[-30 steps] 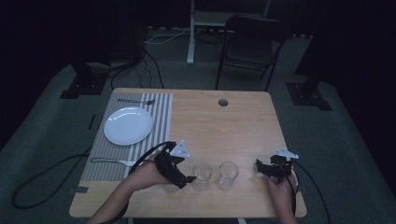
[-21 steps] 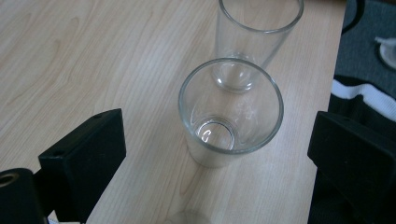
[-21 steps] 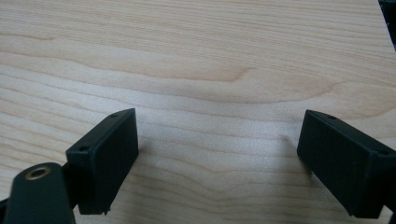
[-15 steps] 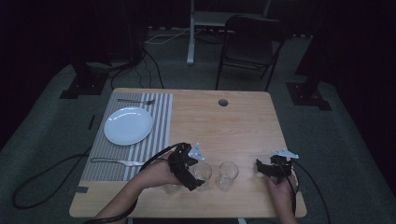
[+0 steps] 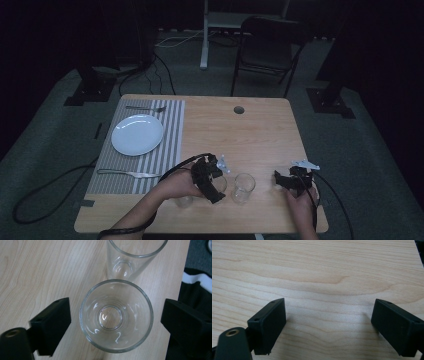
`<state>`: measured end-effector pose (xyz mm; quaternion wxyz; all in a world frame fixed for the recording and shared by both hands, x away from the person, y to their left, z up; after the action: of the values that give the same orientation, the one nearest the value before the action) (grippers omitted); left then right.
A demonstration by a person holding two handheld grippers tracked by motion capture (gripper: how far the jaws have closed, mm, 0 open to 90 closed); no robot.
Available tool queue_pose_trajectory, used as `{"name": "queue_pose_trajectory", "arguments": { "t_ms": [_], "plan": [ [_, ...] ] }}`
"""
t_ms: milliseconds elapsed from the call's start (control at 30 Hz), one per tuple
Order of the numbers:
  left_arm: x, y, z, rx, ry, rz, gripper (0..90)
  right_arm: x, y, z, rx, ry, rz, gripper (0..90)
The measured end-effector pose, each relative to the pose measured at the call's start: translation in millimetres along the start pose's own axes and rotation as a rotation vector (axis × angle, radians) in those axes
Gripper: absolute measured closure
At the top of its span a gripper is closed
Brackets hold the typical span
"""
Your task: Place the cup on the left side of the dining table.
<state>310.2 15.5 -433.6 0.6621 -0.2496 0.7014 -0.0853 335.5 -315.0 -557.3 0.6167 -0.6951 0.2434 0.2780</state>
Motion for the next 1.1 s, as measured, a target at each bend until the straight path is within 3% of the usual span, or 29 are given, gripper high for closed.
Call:
{"name": "queue_pose_trajectory", "arguments": {
  "t_ms": [333, 400, 600, 1100],
  "plan": [
    [9.8, -4.0, 2.1, -0.01, -0.013, 0.07, 16.4, 0.0, 0.0, 0.0, 0.0, 0.0, 0.0, 12.2],
    [11.5, -4.8, 2.9, -0.012, -0.009, 0.072, 22.4, 0.0, 0.0, 0.1, 0.001, 0.0, 0.0, 12.2],
    [17.6, -5.4, 3.1, -0.004, 0.003, 0.099, 27.8, 0.0, 0.0, 0.0, 0.0, 0.0, 0.0, 12.2],
    [18.7, -5.8, 2.9, 0.002, -0.003, 0.098, 28.6, 0.0, 0.0, 0.1, 0.001, 0.0, 0.0, 12.2]
  ]
}}
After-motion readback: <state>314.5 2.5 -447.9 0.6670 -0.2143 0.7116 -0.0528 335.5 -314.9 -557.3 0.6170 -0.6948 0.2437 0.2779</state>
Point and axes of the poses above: each handheld gripper's, and its own axes: x roughly forward along the jaws, y roughly out of its underside, z roughly to its left, the point moved 1 cm from there along x, roughly forward along the jaws, and after that the axes turned 8 degrees about y, right-handed, at the moved point
